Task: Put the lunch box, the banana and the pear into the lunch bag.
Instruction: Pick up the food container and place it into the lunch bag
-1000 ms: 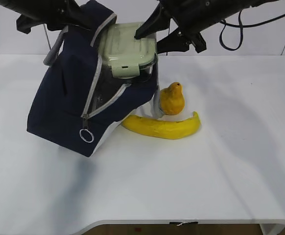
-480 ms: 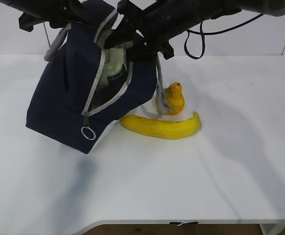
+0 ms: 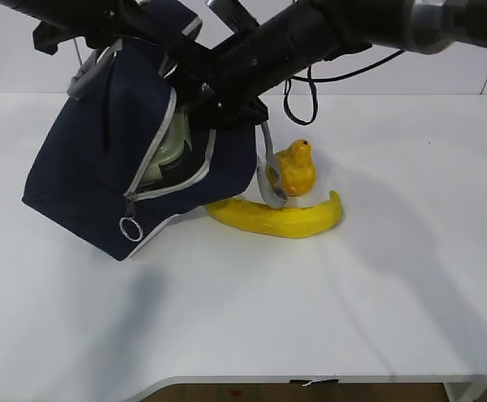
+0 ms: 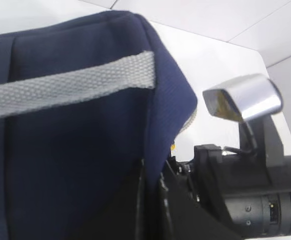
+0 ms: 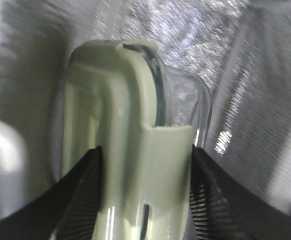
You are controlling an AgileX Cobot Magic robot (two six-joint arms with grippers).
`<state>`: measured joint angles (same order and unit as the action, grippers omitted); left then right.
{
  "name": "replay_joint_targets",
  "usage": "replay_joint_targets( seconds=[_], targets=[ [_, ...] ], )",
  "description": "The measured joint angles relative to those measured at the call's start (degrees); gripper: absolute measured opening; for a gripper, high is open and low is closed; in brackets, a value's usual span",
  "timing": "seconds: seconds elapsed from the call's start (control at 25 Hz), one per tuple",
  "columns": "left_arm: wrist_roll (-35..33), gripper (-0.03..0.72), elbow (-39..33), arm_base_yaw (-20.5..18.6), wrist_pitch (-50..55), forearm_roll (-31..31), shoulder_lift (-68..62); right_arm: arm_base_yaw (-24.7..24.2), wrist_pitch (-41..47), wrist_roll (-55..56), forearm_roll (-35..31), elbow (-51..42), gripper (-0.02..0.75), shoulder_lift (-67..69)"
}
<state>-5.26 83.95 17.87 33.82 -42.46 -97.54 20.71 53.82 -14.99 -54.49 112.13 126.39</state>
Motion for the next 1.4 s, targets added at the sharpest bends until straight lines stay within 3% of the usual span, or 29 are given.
replay_joint_targets(
  seconds=[0.4,0.96,1.4],
  targets=[
    [0.09,-0.006,0.00,0.00,-0.35,-0.78,0.00,0.00,-2.57,-3.49,-6.23,0.00,0.393,0.00],
    [0.09,-0.006,0.00,0.00,-0.88,-1.64,0.00,0.27,-4.06,-5.11,-7.17,0.00,0.413,0.72],
    [0.09,-0.006,0.00,-0.49,-1.15,-1.20,0.00,0.27,-3.72,-5.63,-9.37,0.50,0.491,0.85]
  ],
)
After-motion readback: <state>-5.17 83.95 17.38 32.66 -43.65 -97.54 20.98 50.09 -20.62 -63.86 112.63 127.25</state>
